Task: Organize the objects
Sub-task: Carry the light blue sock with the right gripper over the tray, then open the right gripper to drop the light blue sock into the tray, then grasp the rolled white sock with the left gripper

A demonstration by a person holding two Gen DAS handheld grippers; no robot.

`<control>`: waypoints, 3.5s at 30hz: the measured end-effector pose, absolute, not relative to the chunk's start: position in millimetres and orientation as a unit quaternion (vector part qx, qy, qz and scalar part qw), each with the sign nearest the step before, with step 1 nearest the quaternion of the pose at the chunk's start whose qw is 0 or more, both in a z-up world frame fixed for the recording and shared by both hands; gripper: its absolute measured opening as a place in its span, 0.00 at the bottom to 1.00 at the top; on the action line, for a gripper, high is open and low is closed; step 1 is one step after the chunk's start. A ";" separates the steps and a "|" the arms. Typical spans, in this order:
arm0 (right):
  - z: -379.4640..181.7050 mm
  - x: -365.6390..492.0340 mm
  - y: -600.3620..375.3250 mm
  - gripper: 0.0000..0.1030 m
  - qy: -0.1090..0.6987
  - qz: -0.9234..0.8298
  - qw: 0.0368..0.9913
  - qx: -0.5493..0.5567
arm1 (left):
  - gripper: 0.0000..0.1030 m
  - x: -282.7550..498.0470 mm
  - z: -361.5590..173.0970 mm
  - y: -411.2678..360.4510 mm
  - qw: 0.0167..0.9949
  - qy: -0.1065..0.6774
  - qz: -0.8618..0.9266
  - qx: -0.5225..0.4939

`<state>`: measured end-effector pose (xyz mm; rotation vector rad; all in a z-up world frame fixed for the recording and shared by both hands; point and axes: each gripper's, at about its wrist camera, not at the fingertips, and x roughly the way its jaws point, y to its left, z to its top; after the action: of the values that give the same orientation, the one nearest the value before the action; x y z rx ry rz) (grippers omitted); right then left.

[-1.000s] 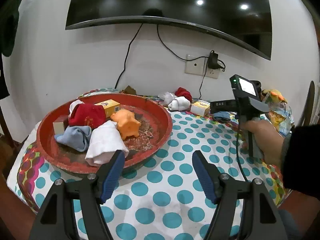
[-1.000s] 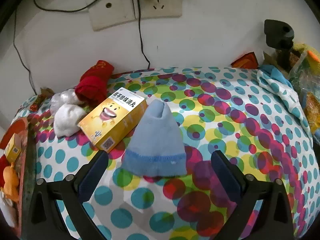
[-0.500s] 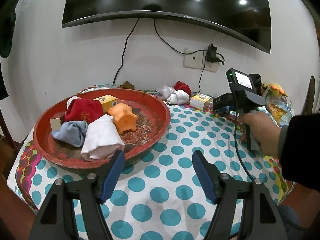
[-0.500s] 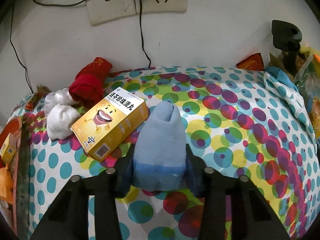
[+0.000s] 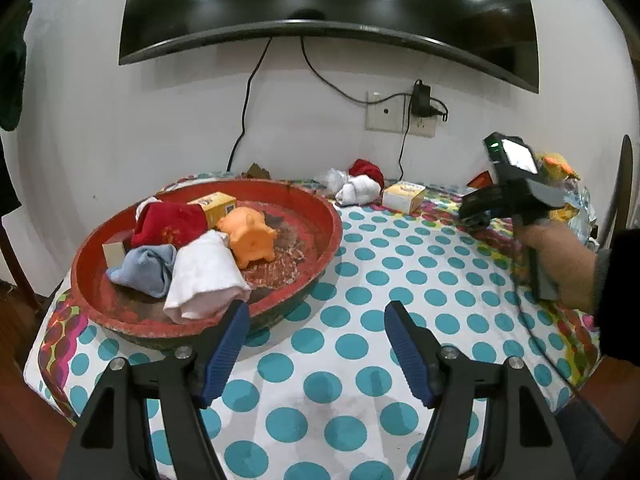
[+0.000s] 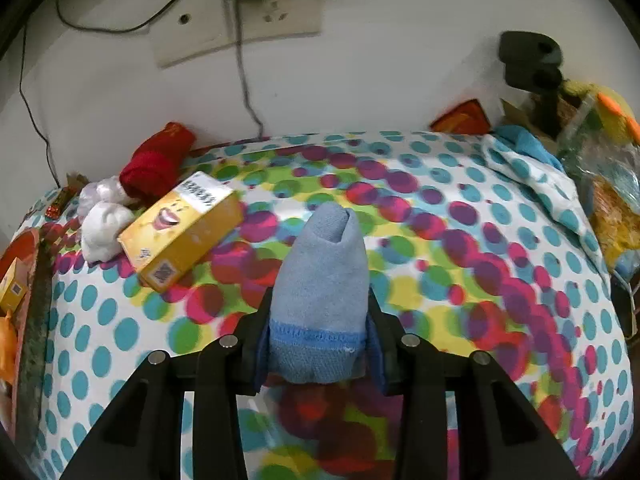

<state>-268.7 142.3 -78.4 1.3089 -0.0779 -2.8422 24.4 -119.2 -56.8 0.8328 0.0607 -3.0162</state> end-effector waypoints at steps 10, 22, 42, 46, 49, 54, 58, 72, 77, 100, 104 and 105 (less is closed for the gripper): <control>-78.5 -263.5 190.3 0.35 -0.071 -0.908 -0.002 0.412 | 0.70 -21.9 -32.8 -97.5 -0.020 0.003 -0.962 0.273; -62.0 -252.8 170.8 0.35 -0.021 -0.922 0.022 0.387 | 0.70 -60.5 -30.1 -88.3 -0.033 0.045 -0.952 0.302; -8.2 -165.4 -110.9 0.35 0.115 -0.901 0.238 0.343 | 0.70 95.6 -27.3 -205.4 0.104 0.096 -0.958 0.248; -9.1 -163.4 -139.2 0.35 0.135 -0.897 0.242 0.343 | 0.70 99.9 -24.1 -211.5 0.112 0.088 -0.962 0.231; -8.0 -172.5 -152.2 0.35 0.135 -0.896 0.239 0.350 | 0.70 98.5 -24.8 -210.9 0.112 0.081 -0.964 0.229; -15.9 -193.5 -169.3 0.35 0.130 -0.893 0.229 0.366 | 0.70 93.0 -29.7 -212.4 0.110 0.083 -0.961 0.241; -29.9 -209.9 -177.7 0.35 0.121 -0.887 0.219 0.389 | 0.70 89.5 -34.6 -219.1 0.110 0.097 -0.957 0.252; -57.3 -227.4 -192.0 0.36 0.133 -0.867 0.212 0.430 | 0.70 84.9 -40.4 -220.3 0.099 0.107 -0.953 0.266; -60.0 -231.9 -192.5 0.39 0.126 -0.861 0.214 0.445 | 0.70 83.3 -41.8 -219.4 0.097 0.107 -0.952 0.271; -19.2 -209.5 0.1 0.87 0.057 -0.935 0.126 0.327 | 0.70 82.4 -40.3 -186.5 0.083 0.052 -0.963 0.250; -37.1 -223.4 62.3 0.87 0.052 -0.939 0.054 0.336 | 0.70 70.4 -37.9 -167.5 0.061 0.050 -0.965 0.249; -41.8 -225.5 77.7 0.87 0.047 -0.940 0.044 0.336 | 0.70 64.0 -37.2 -160.2 0.055 0.045 -0.965 0.252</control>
<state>-225.5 77.7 -41.8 1.0286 0.1436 -2.8724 64.0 -160.2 -37.2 0.7643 0.1381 -2.9313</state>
